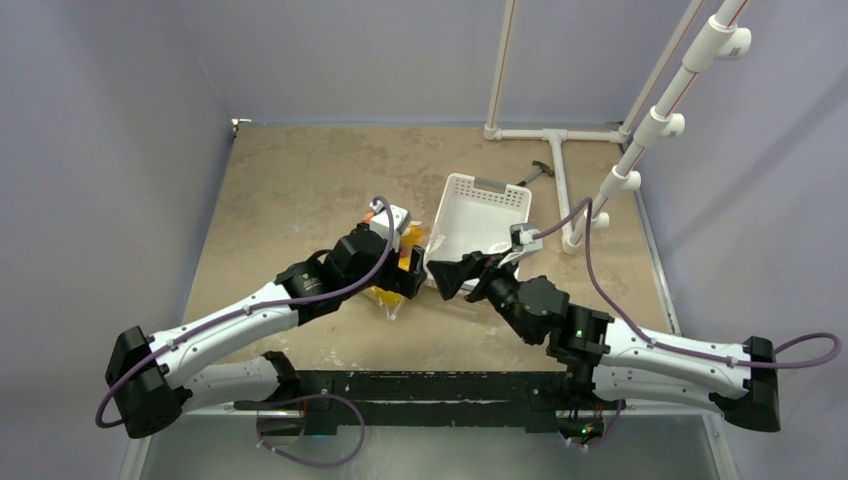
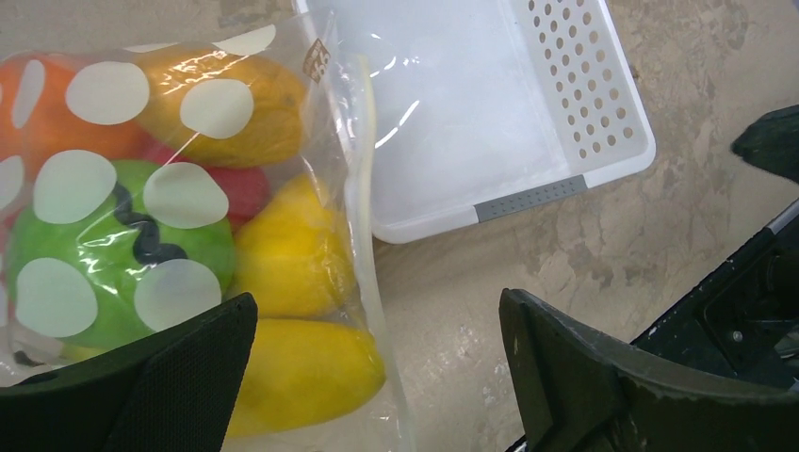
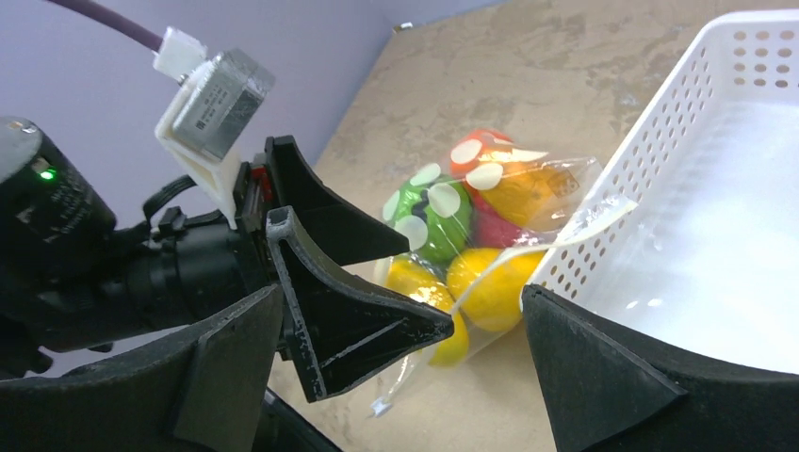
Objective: Place the food in the zip-top bag and seal the zipper
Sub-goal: Reset both arms
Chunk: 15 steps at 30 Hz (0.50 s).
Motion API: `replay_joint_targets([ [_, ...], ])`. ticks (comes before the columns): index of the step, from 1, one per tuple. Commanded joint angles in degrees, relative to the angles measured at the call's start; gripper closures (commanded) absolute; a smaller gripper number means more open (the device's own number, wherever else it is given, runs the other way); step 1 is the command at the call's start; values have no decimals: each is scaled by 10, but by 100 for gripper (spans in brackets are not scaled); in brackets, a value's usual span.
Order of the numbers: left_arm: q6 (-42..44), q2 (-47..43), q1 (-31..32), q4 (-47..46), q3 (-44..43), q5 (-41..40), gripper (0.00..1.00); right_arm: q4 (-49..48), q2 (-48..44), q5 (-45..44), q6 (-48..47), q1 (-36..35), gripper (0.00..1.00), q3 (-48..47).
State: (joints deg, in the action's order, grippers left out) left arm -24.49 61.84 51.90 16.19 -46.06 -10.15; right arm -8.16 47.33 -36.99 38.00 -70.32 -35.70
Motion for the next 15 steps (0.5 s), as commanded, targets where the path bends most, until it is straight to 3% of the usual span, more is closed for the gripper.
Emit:
replay_joint_targets([
  [1, 8, -16, 1, 48, -46, -33, 1, -3, -41, -16, 13, 2, 1, 6],
  [11, 19, -55, 0, 135, -108, -141, 1, 95, -53, -88, 46, 2, 1, -49],
  [15, 35, -52, -1, 172, -126, -162, 1, 63, -54, -73, -10, 13, 1, -67],
])
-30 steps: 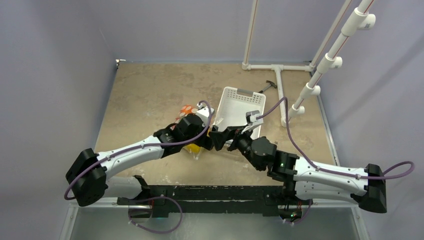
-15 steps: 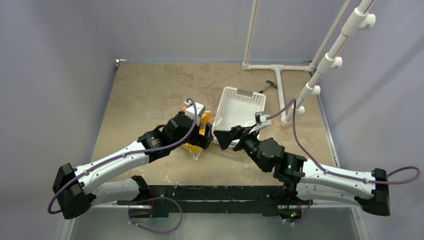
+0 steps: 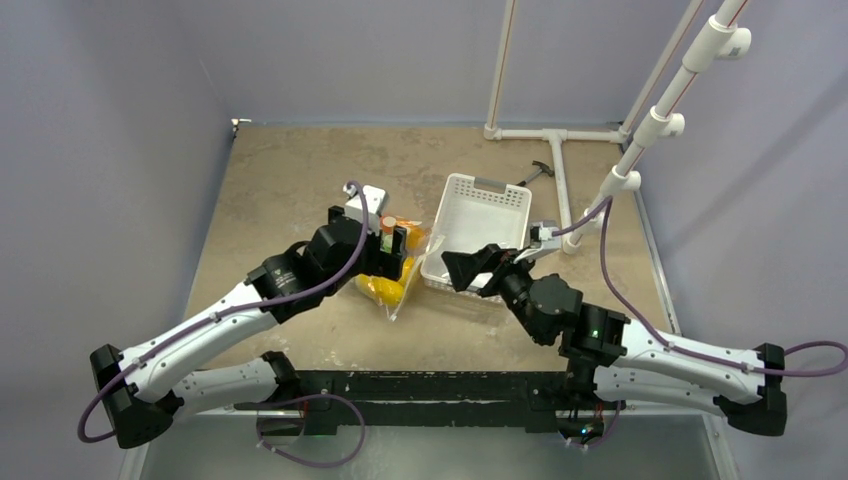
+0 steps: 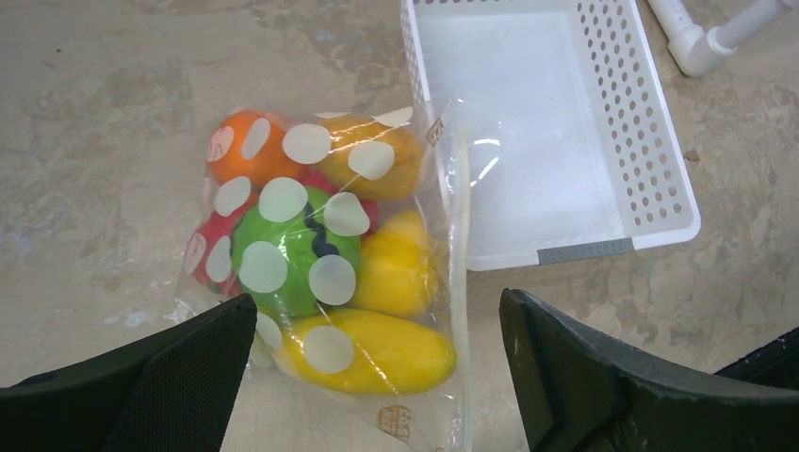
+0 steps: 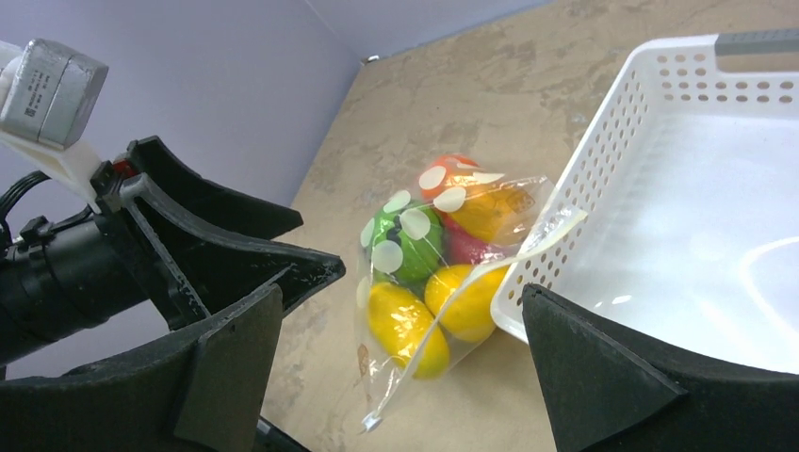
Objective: Place the food in the zip-top bag and seal the zipper
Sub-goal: Reset both arms
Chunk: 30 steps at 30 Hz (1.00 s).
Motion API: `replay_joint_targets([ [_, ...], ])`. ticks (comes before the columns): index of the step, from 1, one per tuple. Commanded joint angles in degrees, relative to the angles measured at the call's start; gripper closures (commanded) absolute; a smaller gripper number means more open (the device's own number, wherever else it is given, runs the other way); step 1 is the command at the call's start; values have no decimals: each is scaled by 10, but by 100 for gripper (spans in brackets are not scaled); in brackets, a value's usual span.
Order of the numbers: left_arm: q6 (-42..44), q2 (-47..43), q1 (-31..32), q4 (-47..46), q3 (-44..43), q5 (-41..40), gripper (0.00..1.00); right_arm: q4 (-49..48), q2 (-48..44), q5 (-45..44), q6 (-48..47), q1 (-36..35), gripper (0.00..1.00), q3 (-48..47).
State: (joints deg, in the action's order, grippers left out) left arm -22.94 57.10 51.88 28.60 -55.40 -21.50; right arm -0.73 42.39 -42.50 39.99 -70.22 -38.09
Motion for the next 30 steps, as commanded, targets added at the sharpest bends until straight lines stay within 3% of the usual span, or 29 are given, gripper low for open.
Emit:
replay_joint_targets([
  [1, 25, -6, -3, 52, -34, -44, 1, -19, 0, -11, -44, 23, 1, -48],
  [5, 34, -14, -31, 53, -30, -20, 1, -49, 24, 71, -101, 115, 1, -73],
  [11, 56, -19, -192, 36, -19, 127, 1, -86, 66, 199, -160, 241, 1, -102],
  [16, 35, -23, -240, 12, -8, 128, 1, -102, 100, 354, -174, 370, 1, -109],
  [19, 27, -30, -287, -16, 14, 168, 1, -114, 109, 451, -171, 448, 1, -100],
  [24, 17, -50, -308, -54, 53, 210, 1, -147, 82, 508, -183, 473, 1, -68],
  [30, 35, -137, -308, -65, 80, 184, 1, -205, 12, 510, -216, 473, 1, -36],
])
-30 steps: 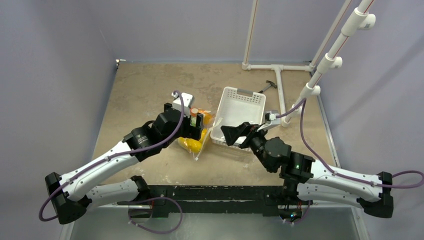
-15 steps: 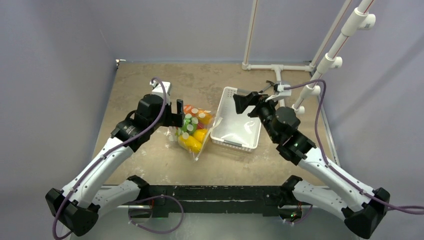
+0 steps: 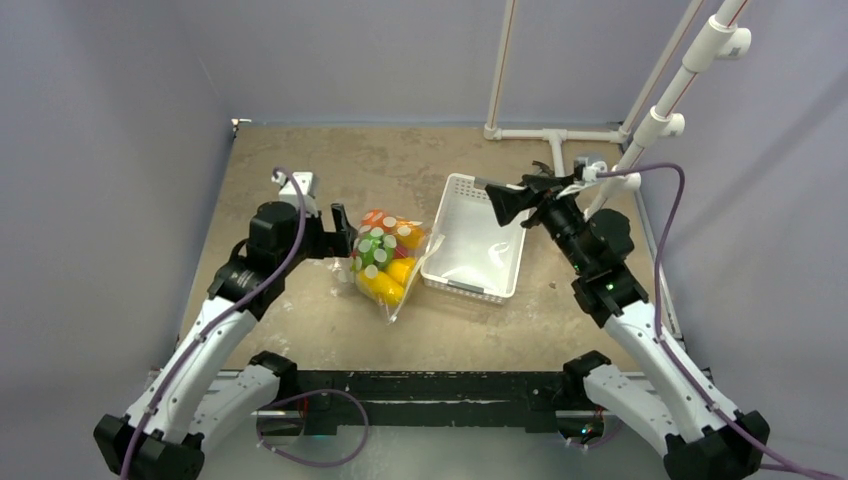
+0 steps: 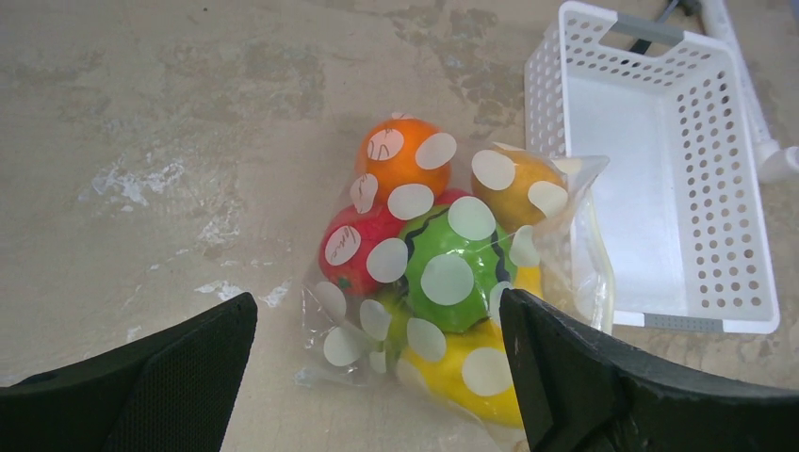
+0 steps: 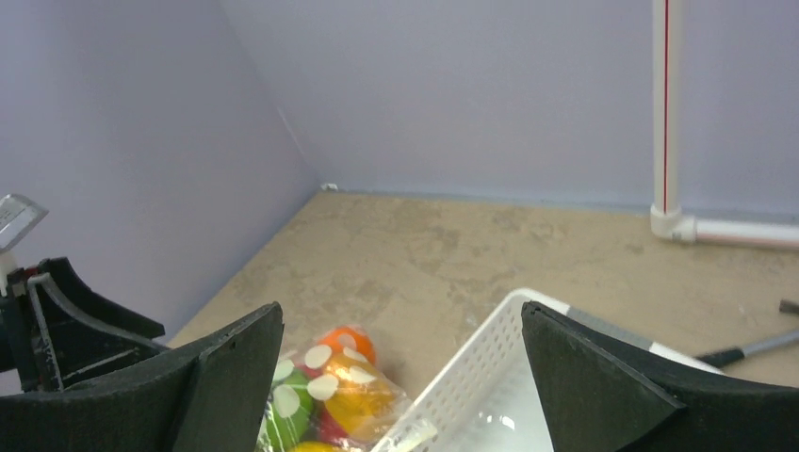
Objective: Place the food in the zip-top bag and seal the zipper
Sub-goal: Reset both arms
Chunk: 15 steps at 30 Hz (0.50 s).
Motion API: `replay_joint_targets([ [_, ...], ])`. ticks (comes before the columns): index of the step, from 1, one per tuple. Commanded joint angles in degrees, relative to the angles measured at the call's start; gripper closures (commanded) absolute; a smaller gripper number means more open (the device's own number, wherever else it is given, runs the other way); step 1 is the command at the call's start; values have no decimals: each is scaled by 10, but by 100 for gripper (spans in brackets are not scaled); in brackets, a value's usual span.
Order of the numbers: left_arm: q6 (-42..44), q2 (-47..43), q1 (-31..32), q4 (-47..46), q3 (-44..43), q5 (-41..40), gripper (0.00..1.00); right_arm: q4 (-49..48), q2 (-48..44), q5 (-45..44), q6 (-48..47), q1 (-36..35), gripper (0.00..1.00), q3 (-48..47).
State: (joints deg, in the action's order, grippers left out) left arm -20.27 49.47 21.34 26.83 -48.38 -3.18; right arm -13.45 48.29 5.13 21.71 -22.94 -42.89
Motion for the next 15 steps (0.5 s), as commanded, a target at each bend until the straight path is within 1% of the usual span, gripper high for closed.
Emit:
replay_joint_targets([
  [1, 8, -72, -3, -50, 13, -1, 1, -81, -54, 34, -33, 0, 1, 14],
  [6, 10, -93, -2, -45, 16, -1, 1, -90, -72, 40, -36, 0, 1, 19],
  [15, 30, -96, -2, -47, 20, 16, 1, -97, -76, 42, -37, 0, 1, 26],
])
